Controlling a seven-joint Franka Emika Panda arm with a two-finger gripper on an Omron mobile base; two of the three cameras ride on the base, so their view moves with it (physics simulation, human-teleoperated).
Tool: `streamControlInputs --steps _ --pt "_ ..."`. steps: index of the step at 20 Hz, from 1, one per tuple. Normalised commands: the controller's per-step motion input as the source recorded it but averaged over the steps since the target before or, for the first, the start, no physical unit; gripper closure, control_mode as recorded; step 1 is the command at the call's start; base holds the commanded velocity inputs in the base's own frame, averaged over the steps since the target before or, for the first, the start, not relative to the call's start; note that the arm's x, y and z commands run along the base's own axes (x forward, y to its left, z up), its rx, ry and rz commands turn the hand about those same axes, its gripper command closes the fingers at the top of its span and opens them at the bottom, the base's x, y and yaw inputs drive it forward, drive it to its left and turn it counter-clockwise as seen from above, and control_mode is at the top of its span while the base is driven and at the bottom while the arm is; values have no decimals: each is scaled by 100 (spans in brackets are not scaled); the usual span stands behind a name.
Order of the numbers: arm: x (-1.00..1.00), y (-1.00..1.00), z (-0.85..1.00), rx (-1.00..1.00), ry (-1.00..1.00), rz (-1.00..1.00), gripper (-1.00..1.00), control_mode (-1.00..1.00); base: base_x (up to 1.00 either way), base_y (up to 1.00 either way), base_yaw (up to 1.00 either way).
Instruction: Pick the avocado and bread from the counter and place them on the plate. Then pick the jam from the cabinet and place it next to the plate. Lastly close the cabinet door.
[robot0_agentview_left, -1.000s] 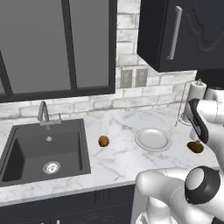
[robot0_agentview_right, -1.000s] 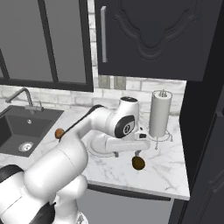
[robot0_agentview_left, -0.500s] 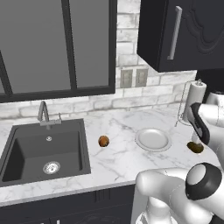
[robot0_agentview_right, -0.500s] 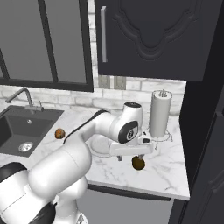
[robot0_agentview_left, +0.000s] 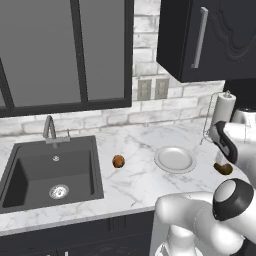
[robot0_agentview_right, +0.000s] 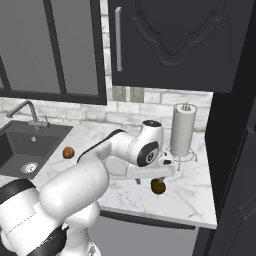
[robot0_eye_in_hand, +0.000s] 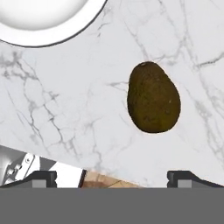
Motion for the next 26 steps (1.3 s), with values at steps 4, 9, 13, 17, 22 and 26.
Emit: streamControlInputs --steps 4,9,13,17,22,26 --pt "24 0 -15 0 0 0 -100 -100 0 0 0" --pt "20 -3 -12 0 0 0 -100 -100 0 0 0" --pt "15 -7 -11 0 0 0 -100 -100 0 0 0" --pt "12 -8 -11 0 0 0 -100 -100 0 0 0" --pt "5 -11 -11 0 0 0 -100 -100 0 0 0" --pt "1 -8 -12 0 0 0 -100 -100 0 0 0"
